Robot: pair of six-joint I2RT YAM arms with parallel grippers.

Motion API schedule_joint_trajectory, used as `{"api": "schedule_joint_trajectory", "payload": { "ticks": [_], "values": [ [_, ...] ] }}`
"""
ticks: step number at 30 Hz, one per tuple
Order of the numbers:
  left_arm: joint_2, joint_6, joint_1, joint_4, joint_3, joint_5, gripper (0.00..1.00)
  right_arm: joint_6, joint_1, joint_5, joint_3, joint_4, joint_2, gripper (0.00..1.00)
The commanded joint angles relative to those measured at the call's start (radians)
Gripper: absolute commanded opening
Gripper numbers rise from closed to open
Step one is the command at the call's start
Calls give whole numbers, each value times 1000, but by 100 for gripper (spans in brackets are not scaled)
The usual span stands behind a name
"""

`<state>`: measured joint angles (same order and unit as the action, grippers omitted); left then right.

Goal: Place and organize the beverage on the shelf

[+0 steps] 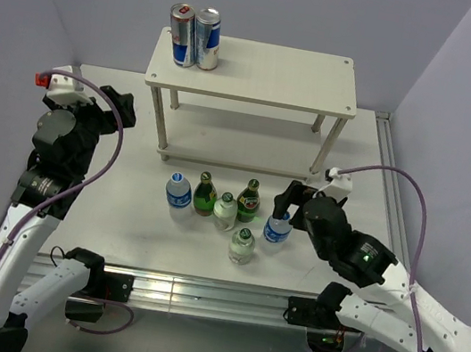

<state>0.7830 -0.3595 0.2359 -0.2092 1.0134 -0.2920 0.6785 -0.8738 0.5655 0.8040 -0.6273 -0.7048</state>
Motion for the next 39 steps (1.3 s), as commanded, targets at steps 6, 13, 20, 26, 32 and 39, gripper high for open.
{"api": "schedule_joint_trajectory", "payload": {
  "ticks": [6,13,20,26,32,39],
  "values": [
    [18,16,0,1,2,-29,99,300,-298,238,11,-193,-62,100],
    [19,17,0,1,1,-29,99,504,-390,290,-48,-264,-142,100],
    [21,16,0,2,1,-26,99,593,-395,333,-164,-180,-137,100],
    [18,16,0,1,1,-26,99,592,-395,404,-250,-48,-183,100],
    [18,16,0,1,2,-30,99,648,-401,517,-220,-40,-277,93],
    [10,17,0,2,1,-33,99,671,-399,588,-180,-64,-380,50]
  ]
}}
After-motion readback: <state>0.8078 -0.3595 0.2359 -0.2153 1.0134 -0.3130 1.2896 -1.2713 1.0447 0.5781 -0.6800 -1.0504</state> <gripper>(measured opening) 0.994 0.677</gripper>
